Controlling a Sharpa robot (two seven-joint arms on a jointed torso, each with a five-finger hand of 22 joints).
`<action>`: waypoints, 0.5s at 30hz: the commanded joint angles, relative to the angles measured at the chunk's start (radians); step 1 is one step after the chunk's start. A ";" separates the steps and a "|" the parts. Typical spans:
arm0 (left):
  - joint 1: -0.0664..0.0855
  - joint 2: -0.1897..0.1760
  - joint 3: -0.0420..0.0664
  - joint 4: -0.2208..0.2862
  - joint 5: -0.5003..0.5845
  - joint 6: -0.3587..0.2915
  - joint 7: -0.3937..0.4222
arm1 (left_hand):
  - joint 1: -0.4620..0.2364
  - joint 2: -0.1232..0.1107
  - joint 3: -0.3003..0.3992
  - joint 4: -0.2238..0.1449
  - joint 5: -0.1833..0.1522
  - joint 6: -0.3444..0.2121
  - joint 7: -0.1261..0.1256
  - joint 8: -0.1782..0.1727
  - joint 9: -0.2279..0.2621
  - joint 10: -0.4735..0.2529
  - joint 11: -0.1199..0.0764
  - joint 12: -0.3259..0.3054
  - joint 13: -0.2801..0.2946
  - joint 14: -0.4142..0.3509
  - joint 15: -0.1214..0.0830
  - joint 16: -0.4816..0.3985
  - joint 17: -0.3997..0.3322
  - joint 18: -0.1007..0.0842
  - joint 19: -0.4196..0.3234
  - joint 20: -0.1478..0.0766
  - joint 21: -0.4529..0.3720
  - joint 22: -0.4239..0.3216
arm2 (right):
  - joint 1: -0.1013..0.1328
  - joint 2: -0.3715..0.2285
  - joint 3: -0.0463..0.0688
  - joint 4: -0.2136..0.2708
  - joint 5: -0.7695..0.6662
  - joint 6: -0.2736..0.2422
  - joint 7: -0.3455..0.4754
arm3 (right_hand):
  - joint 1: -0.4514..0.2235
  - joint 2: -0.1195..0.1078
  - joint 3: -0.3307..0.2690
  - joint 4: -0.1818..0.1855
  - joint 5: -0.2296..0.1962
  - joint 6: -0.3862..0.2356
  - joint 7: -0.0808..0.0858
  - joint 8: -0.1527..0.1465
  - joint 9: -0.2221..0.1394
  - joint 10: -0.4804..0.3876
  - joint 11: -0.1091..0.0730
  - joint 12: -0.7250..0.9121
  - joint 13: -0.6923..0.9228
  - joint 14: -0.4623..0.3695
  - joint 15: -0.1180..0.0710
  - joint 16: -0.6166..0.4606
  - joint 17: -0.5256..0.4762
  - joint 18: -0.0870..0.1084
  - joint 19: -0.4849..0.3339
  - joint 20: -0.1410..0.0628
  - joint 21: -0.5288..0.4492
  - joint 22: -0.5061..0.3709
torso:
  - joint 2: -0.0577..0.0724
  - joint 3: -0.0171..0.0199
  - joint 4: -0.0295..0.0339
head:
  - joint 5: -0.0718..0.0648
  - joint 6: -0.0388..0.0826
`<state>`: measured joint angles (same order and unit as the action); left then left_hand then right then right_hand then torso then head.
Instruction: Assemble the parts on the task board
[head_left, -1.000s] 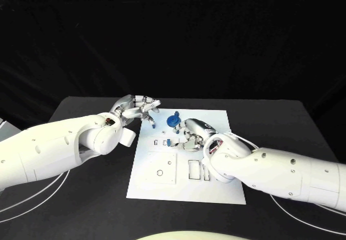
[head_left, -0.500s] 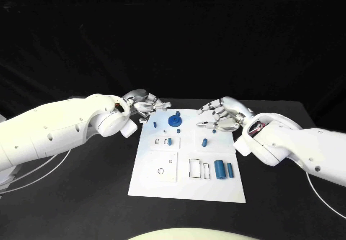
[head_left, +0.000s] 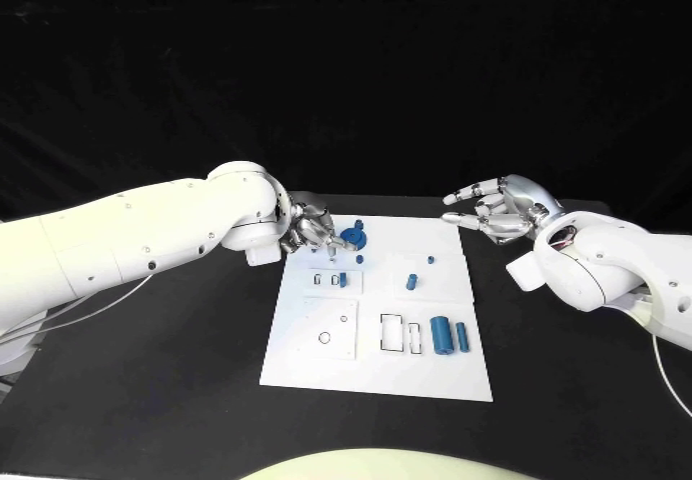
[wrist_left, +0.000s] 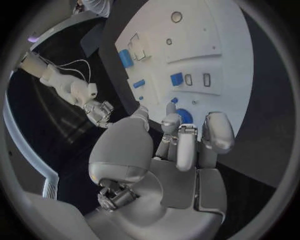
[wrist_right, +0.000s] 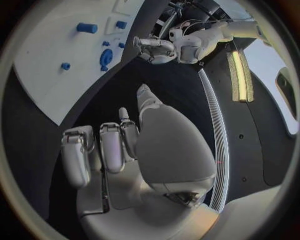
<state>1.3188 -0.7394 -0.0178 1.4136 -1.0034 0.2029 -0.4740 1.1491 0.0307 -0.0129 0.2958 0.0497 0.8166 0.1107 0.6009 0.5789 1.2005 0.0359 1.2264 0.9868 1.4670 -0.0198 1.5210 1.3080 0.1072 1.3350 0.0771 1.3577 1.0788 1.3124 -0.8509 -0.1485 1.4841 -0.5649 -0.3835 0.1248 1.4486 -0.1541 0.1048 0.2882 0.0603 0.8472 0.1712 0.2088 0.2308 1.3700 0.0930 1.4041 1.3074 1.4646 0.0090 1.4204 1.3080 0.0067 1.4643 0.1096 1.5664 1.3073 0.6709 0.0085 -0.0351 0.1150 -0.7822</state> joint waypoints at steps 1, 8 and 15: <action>0.006 0.018 -0.003 -0.015 -0.113 0.089 -0.092 | -0.016 -0.001 -0.015 -0.001 -0.001 -0.010 0.000 0.012 0.011 -0.003 0.000 -0.003 0.003 0.075 -0.009 -0.002 0.180 -0.015 -0.005 -0.003 0.005 0.000 | 0.001 0.001 0.001 -0.012 0.034 0.018 0.027 | -0.006 0.001 -0.006 -0.001 -0.001 -0.004 0.005 0.002 0.001 -0.009 0.000 -0.004 0.082 0.023 0.005 -0.003 0.016 -0.007 0.106 0.006 0.004 0.264 | 0.001 0.0000 -0.0007 | 0.004 0.001; 0.010 0.049 -0.011 -0.031 -0.153 0.074 -0.104 | -0.028 0.003 -0.045 -0.001 -0.001 -0.012 -0.003 0.027 0.035 -0.002 -0.002 -0.004 0.003 0.076 -0.011 -0.002 0.181 -0.015 -0.005 -0.004 0.008 0.004 | 0.001 0.005 0.001 -0.022 0.021 0.021 0.020 | -0.011 0.002 -0.011 0.000 -0.001 -0.006 0.006 0.003 0.001 -0.014 0.001 -0.007 0.079 0.021 0.006 -0.005 0.013 -0.007 0.106 0.007 0.004 0.264 | 0.002 -0.0017 -0.0015 | 0.006 0.000; 0.009 0.075 -0.022 -0.038 -0.129 0.081 -0.097 | -0.032 0.008 -0.053 -0.001 -0.001 -0.015 -0.004 0.030 0.041 -0.004 -0.003 -0.005 0.000 0.076 -0.011 -0.003 0.181 -0.015 -0.005 -0.004 0.009 0.006 | 0.001 0.010 0.001 -0.028 0.005 0.018 0.016 | -0.012 0.003 -0.013 0.000 -0.001 -0.006 0.006 0.003 0.001 -0.018 0.001 -0.010 0.075 0.021 0.006 -0.005 0.013 -0.007 0.106 0.007 0.004 0.264 | 0.002 -0.0012 -0.0019 | 0.004 0.004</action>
<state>1.3253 -0.6707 -0.0391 1.3767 -1.1240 0.2599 -0.5614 1.1260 0.0366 -0.0593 0.2953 0.0497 0.8060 0.1070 0.6277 0.6190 1.2006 0.0360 1.2241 0.9874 1.4669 -0.0268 1.5209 1.3078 0.1073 1.3349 0.0771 1.3615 1.0836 1.3136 -0.8421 -0.1482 1.4574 -0.5465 -0.3808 0.1298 1.4444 -0.1498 0.0984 0.2877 0.0603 0.8439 0.1744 0.2088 0.2307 1.3589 0.0948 1.3976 1.3074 1.4647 0.0089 1.4204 1.3078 0.0067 1.4643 0.1095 1.5664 1.3081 0.6728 0.0073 -0.0372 0.1217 -0.7810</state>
